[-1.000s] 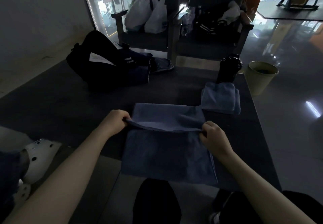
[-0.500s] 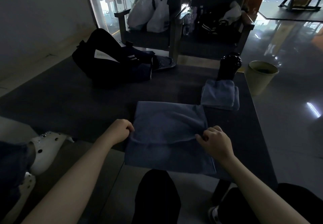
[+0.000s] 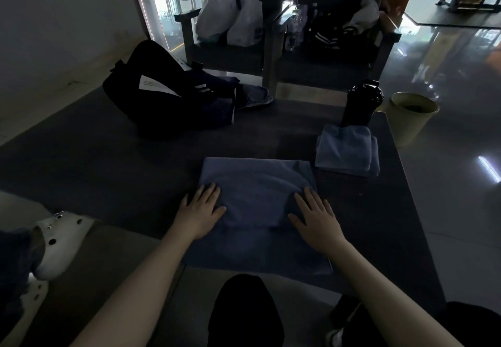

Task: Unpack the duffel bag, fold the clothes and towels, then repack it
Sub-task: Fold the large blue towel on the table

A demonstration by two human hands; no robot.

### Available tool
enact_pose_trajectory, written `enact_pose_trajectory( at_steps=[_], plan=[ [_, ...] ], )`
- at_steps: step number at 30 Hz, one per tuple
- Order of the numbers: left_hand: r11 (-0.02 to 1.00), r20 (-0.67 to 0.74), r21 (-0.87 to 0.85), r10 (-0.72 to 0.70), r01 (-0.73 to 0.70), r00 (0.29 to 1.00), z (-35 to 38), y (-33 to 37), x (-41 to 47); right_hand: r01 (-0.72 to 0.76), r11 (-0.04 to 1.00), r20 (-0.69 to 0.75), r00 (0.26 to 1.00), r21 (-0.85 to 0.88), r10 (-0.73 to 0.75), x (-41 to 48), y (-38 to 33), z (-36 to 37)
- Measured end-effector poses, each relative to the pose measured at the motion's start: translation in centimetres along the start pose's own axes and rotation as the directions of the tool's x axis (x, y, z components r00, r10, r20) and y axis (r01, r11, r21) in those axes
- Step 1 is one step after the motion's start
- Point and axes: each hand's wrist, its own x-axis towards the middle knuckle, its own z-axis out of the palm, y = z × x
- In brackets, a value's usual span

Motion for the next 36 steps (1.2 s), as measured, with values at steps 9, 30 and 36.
enact_pose_trajectory(
  at_steps=[9,30,36],
  plan=[
    [0.994,-0.066,-0.059,-0.1,0.097,0.993,-2.0,-2.3,2.4,0.077,0.997,-0.03,0.997,0.023,-0.077,6.0,-1.9,-1.0],
    [0.989,-0.311,-0.039,-0.149,0.144,0.939,-7.5,-4.9,12.7,-0.073,0.986,-0.066,0.994,0.147,0.083,17.4,-0.9,-4.3],
    [0.95,-0.34,-0.301,-0.191,0.086,0.921,-8.0,-6.2,10.0,0.015,0.948,-0.238,0.969,0.317,0.064,15.1,-0.1,-4.5]
  ],
)
